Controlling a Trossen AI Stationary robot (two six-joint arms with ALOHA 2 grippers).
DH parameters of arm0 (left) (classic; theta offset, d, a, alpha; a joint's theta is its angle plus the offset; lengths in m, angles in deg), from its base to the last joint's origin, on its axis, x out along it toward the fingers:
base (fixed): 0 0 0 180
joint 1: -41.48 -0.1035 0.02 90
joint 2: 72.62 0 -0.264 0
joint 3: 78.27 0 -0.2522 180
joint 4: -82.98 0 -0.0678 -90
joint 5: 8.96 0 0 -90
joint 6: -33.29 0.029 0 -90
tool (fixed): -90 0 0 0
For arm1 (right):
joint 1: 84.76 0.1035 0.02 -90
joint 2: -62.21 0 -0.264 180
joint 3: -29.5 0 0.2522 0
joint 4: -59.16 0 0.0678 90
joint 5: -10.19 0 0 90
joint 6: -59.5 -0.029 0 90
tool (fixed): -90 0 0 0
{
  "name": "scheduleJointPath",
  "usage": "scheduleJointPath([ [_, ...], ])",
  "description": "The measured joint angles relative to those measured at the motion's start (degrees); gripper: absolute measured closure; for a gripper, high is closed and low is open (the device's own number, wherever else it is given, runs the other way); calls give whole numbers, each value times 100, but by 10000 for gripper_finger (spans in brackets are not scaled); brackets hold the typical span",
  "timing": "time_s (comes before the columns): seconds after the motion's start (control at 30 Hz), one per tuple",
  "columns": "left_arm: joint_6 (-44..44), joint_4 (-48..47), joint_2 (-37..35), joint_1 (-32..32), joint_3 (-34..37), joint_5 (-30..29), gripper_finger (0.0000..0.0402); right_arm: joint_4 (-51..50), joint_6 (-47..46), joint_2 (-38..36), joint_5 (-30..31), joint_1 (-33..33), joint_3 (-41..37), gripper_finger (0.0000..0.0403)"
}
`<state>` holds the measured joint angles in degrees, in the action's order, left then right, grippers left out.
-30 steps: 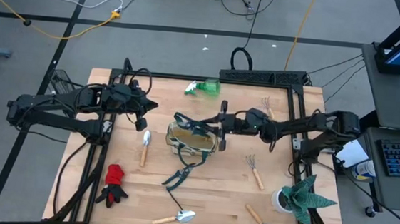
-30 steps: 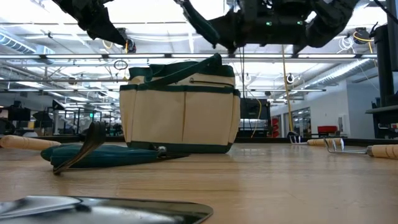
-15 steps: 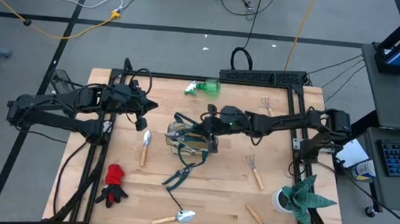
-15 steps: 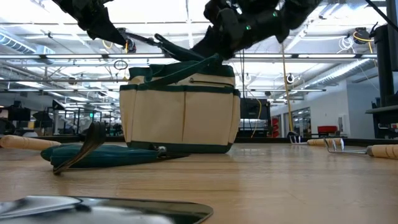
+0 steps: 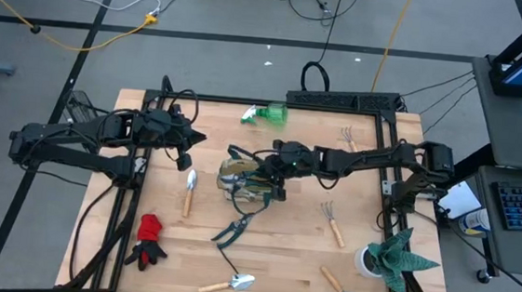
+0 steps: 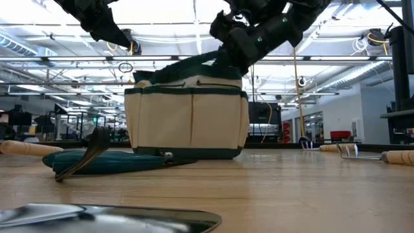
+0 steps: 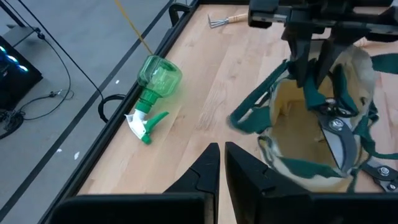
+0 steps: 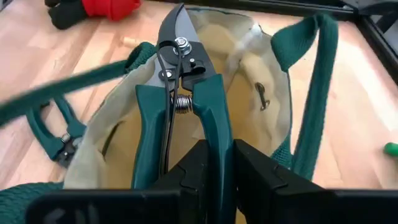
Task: Pick & Place Garden tools in Gardening bag
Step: Put the top green shears into the brown gardening bag
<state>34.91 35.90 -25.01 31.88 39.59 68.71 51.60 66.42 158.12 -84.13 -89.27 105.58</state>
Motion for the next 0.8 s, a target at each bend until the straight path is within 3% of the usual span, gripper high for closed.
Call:
scheduleJointPath([
  [0.17,-4,2,0,-1,0,-1,371,-179,30,25,105,-14,0,348],
  [0.4,-9,1,0,0,0,-1,371,-238,424,-39,1031,-14,-2,348],
  [0.8,-2,-132,0,-1,0,1,371,-338,592,-305,1280,6,-15,348],
])
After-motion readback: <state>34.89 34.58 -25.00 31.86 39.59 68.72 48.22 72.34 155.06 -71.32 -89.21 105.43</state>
